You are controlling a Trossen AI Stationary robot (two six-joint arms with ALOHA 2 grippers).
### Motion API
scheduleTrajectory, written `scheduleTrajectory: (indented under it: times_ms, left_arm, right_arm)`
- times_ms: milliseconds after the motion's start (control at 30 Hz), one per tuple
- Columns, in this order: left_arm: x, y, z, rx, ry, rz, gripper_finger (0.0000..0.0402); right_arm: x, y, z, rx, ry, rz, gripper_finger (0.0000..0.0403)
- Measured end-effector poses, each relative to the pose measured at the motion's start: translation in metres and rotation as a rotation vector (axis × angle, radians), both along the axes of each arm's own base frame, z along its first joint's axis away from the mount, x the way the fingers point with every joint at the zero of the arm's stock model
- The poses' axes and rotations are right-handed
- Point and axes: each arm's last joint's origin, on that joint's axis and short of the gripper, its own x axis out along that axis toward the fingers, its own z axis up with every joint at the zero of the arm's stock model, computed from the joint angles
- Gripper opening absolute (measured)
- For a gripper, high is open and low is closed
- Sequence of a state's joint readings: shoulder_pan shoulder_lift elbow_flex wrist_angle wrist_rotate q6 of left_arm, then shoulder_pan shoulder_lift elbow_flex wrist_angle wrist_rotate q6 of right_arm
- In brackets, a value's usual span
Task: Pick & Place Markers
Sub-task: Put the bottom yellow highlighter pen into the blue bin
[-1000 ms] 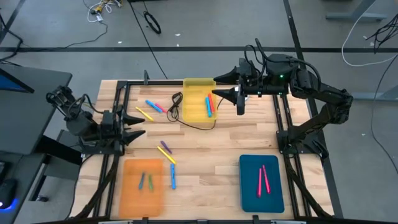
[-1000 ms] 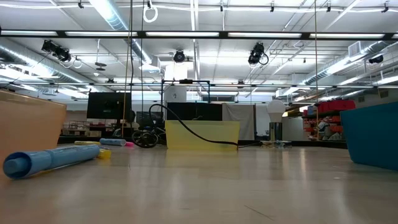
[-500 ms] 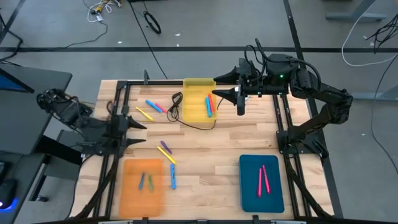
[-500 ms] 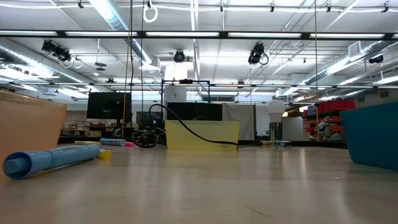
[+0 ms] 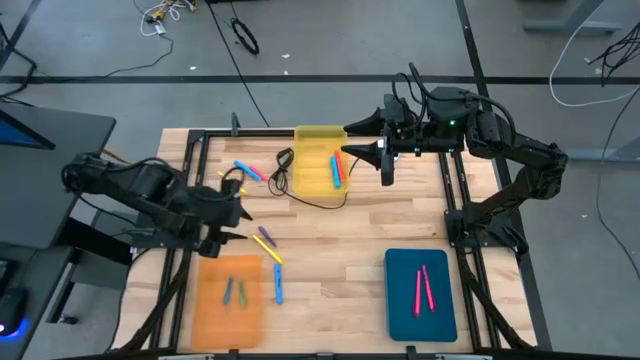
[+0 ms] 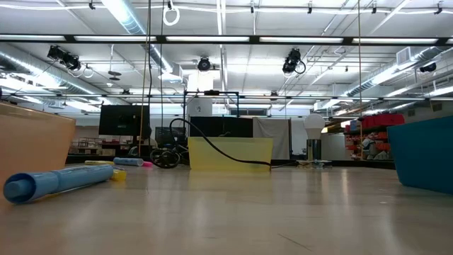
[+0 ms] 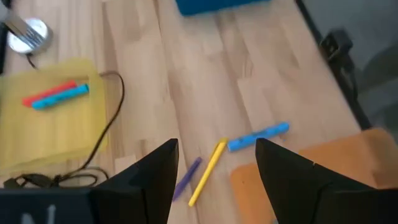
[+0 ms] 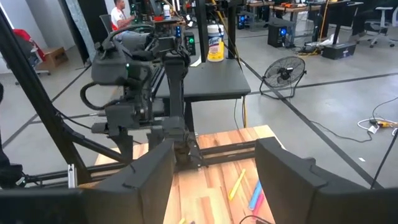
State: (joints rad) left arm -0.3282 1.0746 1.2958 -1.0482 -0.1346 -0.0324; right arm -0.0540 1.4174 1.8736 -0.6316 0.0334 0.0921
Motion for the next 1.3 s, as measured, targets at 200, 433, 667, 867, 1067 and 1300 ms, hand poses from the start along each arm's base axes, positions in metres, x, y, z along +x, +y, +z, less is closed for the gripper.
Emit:
scheduleTrajectory:
  times_ms: [200,433,667,867,1067,1300]
  left_arm:
    - [0.016,0.001,-0.012,0.050,0.120,-0.010,0.0220]
    - [0.041,-0.001,-0.031,0.098,0.225,-0.124,0.0220]
    - [0.069,-0.001,-0.056,0.188,0.325,-0.226,0.0220]
    - [0.088,0.003,-0.077,0.228,0.408,-0.257,0.0220]
    - [0.106,0.004,-0.098,0.197,0.462,-0.300,0.0220]
    - [0.122,0.001,-0.120,0.191,0.523,-0.309,0.0218]
  right_arm:
    - [0.000,0.000,-0.001,0.000,0.007,0.000,0.0223]
    - [0.000,0.000,-0.001,0.001,0.013,0.000,0.0223]
    - [0.000,0.004,-0.002,0.002,0.020,0.023,0.0223]
    - [0.000,0.009,-0.002,0.002,0.021,0.040,0.0223]
    - [0.000,0.011,-0.003,0.002,0.026,0.047,0.0223]
    - [0.000,0.011,-0.003,0.000,0.032,0.048,0.0223]
